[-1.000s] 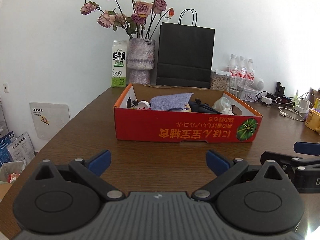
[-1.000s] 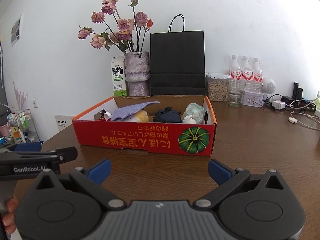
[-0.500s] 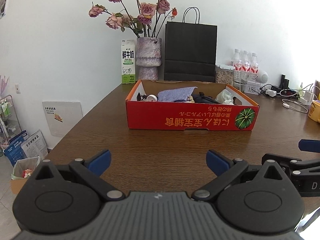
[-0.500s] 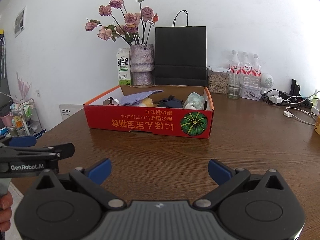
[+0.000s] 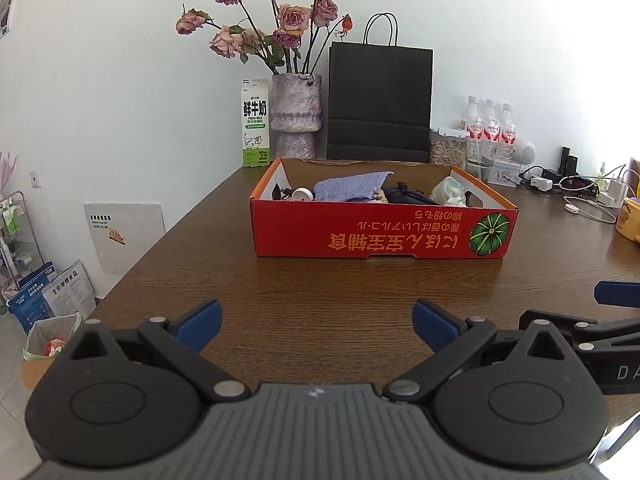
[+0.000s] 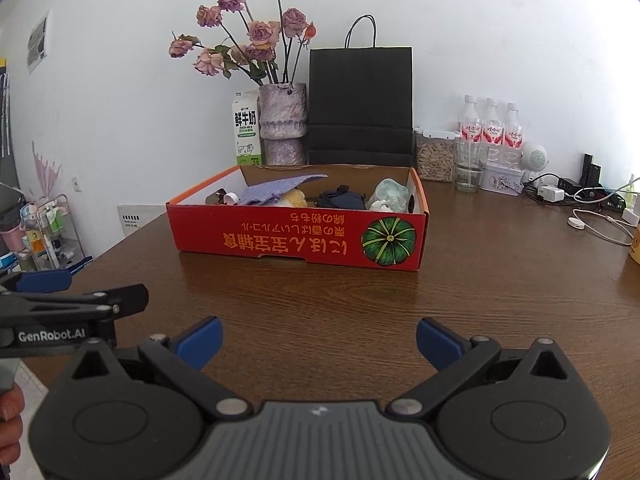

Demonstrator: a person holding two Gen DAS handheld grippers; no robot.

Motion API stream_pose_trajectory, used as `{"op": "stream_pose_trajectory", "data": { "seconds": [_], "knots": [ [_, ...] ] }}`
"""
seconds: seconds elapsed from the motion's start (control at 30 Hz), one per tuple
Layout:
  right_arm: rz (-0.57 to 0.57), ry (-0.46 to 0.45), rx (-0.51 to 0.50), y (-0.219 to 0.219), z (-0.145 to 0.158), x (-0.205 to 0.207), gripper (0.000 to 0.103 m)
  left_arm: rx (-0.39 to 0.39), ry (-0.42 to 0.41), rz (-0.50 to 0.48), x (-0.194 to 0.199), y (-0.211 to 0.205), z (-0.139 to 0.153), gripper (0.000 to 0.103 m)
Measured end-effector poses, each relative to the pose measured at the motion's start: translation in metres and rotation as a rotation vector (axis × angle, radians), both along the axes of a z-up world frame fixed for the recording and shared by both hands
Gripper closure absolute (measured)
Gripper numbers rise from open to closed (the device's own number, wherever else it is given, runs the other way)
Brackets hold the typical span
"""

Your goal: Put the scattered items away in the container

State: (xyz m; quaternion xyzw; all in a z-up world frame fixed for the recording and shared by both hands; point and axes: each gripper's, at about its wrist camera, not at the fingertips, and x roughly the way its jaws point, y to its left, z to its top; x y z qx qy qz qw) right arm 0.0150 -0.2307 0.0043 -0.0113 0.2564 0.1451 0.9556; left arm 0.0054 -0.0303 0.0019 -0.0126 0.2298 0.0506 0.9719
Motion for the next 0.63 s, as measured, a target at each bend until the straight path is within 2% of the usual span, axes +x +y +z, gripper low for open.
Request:
{"op": "stream_pose_trajectory", "data": {
  "seconds": [0.63],
  "knots": [
    [0.002, 0.011, -0.002, 0.0008, -0.0026, 0.0002, 0.0, -0.012, -0.007, -0.012, 0.0005, 0.0014, -0.0017, 0.0]
  ]
}}
